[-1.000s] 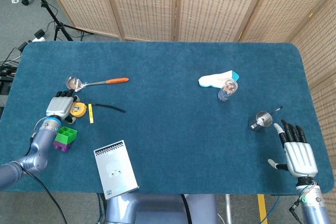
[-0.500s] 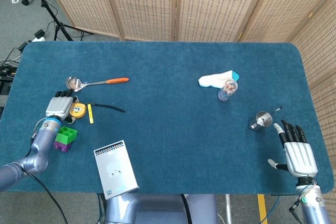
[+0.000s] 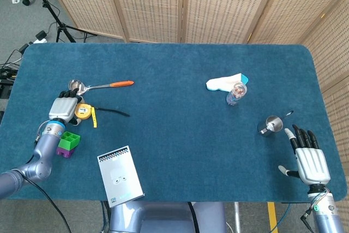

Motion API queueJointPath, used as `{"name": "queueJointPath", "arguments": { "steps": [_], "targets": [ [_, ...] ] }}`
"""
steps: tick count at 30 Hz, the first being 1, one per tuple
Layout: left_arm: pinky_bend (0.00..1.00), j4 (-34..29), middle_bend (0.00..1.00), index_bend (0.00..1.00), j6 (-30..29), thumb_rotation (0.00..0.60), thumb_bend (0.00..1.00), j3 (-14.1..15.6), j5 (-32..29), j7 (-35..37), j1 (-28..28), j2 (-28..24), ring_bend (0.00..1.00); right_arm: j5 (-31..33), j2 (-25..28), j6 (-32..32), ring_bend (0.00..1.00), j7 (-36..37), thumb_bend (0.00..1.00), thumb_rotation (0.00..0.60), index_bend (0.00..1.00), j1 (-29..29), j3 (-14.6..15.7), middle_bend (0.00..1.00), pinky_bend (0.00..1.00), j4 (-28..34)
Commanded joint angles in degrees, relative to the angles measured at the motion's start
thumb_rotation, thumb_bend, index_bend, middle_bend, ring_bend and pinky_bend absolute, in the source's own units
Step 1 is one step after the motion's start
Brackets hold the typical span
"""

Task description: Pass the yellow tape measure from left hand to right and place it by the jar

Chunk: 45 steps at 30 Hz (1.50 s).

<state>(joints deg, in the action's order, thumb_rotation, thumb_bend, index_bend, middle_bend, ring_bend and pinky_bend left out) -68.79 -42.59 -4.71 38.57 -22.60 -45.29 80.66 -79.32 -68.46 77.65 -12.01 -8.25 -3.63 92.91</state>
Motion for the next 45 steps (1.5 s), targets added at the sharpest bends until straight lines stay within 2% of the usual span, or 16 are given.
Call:
{"name": "queueJointPath", "arguments": {
  "steps": [1, 12, 18, 26, 34, 45],
  "targets": [
    [0.00, -1.33, 0.00, 0.47, -0.47, 0.600, 0.32, -0.57, -0.21, -0.57, -0.46, -0.48, 0.00, 0.00, 0.03, -0.07, 0.00, 0.05, 0.09, 0.600, 0.07, -0.02, 0.02, 0.00, 0.00, -0.03],
    [0.00, -8.21, 0.00, 0.47, -3.04, 0.600, 0.32, -3.32, -3.16, -5.16, -4.54, -1.49, 0.00, 1.33, 0.03, -1.12, 0.00, 0.62, 0.09, 0.600, 0.07, -0.34, -0.39, 0.00, 0.00, -0.79],
    [0.00, -9.97, 0.00, 0.47, -3.17, 0.600, 0.32, -4.32, -6.26, -8.51, -7.84, -0.29, 0.00, 1.93, 0.03, -1.36, 0.00, 0.97, 0.09, 0.600, 0.07, -0.45, -0.70, 0.00, 0.00, -1.11],
    [0.00, -11.73, 0.00, 0.47, -3.60, 0.600, 0.32, -6.52, -11.09, -12.62, -13.65, 2.20, 0.00, 0.69, 0.28, 1.41, 0.00, 1.32, 0.09, 0.600, 0.07, 0.30, -1.11, 0.00, 0.00, -1.10],
    [0.00, -11.31, 0.00, 0.47, -3.66, 0.600, 0.32, -7.01, -14.18, -15.11, -17.52, 5.32, 0.00, -0.98, 0.93, 3.81, 0.00, 3.05, 0.09, 0.600, 0.07, 1.15, -1.20, 0.00, 0.00, -0.77],
    [0.00, -4.80, 0.00, 0.47, -2.44, 0.600, 0.32, -9.24, -21.17, -17.78, -24.12, 12.21, 0.00, 0.00, 1.80, 3.81, 0.00, 5.51, 0.09, 0.600, 0.07, 1.53, -1.86, 0.00, 0.00, -1.14]
  ]
}}
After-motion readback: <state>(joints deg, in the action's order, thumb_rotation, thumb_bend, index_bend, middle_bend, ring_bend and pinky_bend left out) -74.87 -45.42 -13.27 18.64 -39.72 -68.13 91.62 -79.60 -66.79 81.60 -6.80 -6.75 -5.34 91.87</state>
